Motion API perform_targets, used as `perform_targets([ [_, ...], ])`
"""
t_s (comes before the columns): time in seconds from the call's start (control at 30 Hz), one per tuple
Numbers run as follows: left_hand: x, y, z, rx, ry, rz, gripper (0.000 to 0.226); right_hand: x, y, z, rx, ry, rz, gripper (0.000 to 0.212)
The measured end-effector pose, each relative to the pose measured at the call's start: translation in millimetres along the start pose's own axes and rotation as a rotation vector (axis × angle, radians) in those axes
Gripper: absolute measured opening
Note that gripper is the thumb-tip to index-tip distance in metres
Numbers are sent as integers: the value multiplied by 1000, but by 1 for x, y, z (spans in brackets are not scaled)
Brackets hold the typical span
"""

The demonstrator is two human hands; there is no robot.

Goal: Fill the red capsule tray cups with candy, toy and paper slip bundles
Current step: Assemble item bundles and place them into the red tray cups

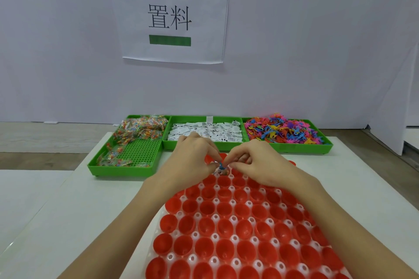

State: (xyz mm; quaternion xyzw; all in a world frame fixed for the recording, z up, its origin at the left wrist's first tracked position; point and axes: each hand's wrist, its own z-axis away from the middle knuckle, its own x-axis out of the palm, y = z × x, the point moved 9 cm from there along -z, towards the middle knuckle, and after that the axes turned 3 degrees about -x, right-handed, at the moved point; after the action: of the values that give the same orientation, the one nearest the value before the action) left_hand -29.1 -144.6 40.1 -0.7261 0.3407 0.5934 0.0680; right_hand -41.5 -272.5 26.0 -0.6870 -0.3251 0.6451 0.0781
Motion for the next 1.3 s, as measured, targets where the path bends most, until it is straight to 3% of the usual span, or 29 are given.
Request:
perform_targets([
  [0.43, -12, -2, -1, -40, 18, 144, 21, -8, 6, 0, 5, 22, -27, 15],
  [0.6, -52, -26, 0, -87, 150, 176, 21, -39, -1, 11, -3, 95, -93, 16],
  [0.87, -90, -131, 23, -398, 314, 0, 18, -61, 14, 72, 76, 196, -329, 25],
  [0.93, -76, -151, 30, -451, 241, -80, 27, -54, 24, 88, 121, 224, -392, 27],
  [1.03, -40, -169, 37, -460, -18, -150, 49, -44, 35, 102, 163, 284, -452, 30],
  [1.1, -25, -173, 40, -464, -119, -138, 50, -40, 37, 104, 165, 297, -454, 31],
  [1.3, -37, -164, 34, -405, 2, -133, 10, -44, 33, 106, 146, 329, -406, 27],
])
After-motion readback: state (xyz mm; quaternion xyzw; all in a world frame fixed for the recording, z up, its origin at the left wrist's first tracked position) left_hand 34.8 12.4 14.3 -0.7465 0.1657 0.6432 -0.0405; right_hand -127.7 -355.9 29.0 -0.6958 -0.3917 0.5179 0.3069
